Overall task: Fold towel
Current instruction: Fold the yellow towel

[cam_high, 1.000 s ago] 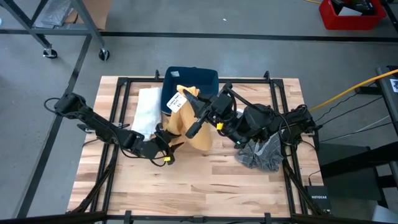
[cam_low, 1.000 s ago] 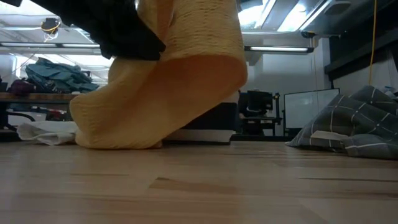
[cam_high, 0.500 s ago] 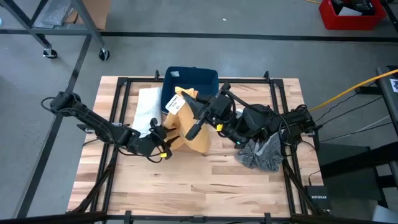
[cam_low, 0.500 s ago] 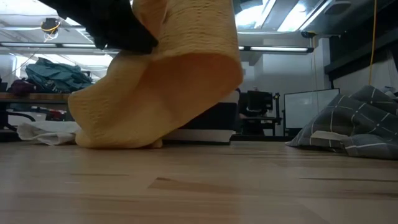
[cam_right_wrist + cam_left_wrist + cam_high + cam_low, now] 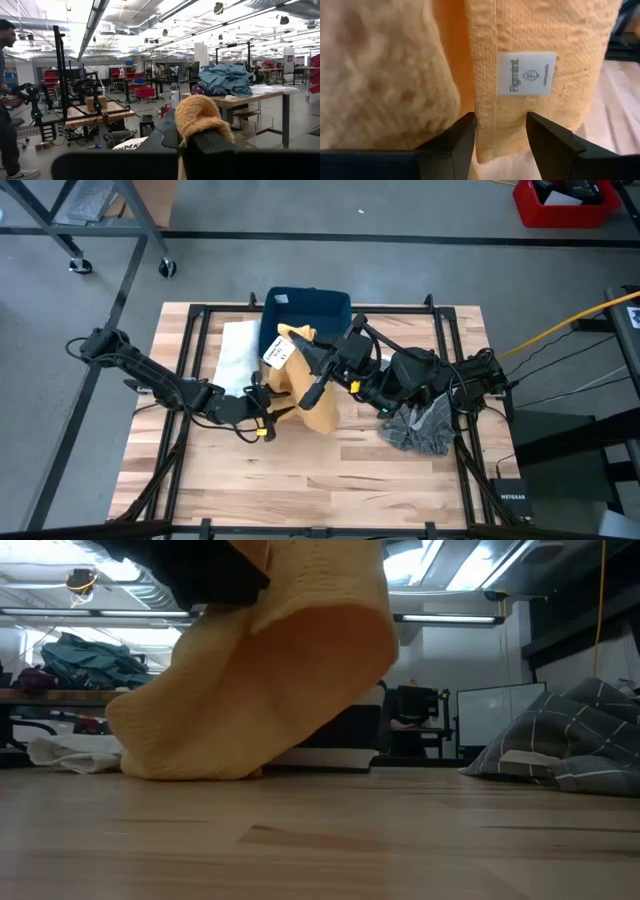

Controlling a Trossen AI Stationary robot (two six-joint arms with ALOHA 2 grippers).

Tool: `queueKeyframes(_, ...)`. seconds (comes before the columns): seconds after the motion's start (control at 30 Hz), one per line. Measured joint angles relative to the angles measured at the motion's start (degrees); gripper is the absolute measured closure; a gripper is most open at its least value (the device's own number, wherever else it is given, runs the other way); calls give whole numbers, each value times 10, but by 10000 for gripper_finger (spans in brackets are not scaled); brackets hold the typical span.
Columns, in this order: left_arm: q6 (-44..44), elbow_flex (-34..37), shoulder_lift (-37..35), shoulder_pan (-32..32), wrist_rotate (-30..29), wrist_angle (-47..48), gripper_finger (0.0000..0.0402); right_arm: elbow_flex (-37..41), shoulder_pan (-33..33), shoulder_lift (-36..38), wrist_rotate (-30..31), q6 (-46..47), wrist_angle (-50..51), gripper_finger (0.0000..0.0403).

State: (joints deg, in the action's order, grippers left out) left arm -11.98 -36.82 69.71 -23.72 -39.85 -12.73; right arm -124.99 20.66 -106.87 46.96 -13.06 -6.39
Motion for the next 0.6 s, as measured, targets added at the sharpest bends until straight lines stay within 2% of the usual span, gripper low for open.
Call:
queueKeyframes(0.17,0,0,2,2,76,1,233,0,0,0,-1,0,-11,398)
queueKeyframes(0.4,25,0,2,2,128,1,237,0,0,0,-1,-1,-12,398)
queueKeyframes(0.6,20,0,2,1,149,1,285,0,0,0,-1,-2,-12,398)
